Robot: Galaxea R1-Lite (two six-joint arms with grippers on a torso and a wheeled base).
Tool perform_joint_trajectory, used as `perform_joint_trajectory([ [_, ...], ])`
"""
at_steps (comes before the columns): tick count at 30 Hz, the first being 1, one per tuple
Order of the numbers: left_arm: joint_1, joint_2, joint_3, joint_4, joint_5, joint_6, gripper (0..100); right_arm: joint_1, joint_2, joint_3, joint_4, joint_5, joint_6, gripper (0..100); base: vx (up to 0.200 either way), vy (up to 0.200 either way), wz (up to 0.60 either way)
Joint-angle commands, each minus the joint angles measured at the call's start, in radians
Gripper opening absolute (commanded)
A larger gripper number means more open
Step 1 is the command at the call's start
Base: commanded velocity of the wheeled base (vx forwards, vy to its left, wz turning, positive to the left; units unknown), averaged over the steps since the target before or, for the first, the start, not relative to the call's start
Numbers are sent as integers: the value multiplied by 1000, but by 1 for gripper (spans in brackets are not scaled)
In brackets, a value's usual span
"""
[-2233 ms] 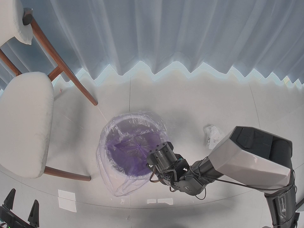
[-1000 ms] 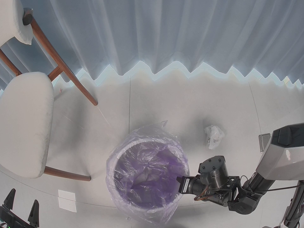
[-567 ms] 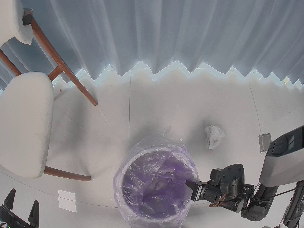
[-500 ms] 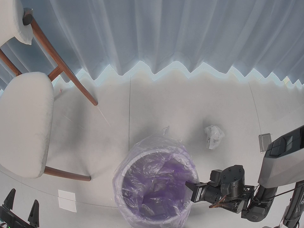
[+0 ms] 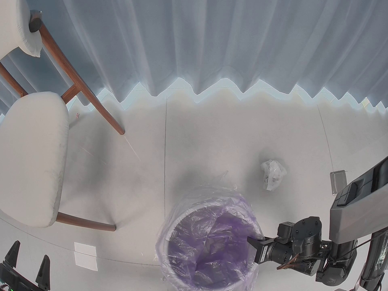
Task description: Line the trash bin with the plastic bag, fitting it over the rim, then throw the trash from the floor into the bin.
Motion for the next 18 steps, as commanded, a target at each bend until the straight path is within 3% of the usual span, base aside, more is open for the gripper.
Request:
perform_joint_trajectory([
  [1, 0, -16, 15, -2, 1, -3, 100, -30, 25, -8, -17, 0, -17, 0, 0, 0, 0],
  [14, 2, -16, 13, -31, -10, -12, 100, -33, 8, -26, -17, 0, -37, 0, 0, 0, 0],
  [16, -28, 48, -140, -264, -9, -112, 100, -29, -23, -40, -15, 0, -46, 0, 0, 0, 0],
  [18, -95, 163, -252, -264, -12, -127, 100, -21, -28, -68, -14, 0, -78, 0, 0, 0, 0],
])
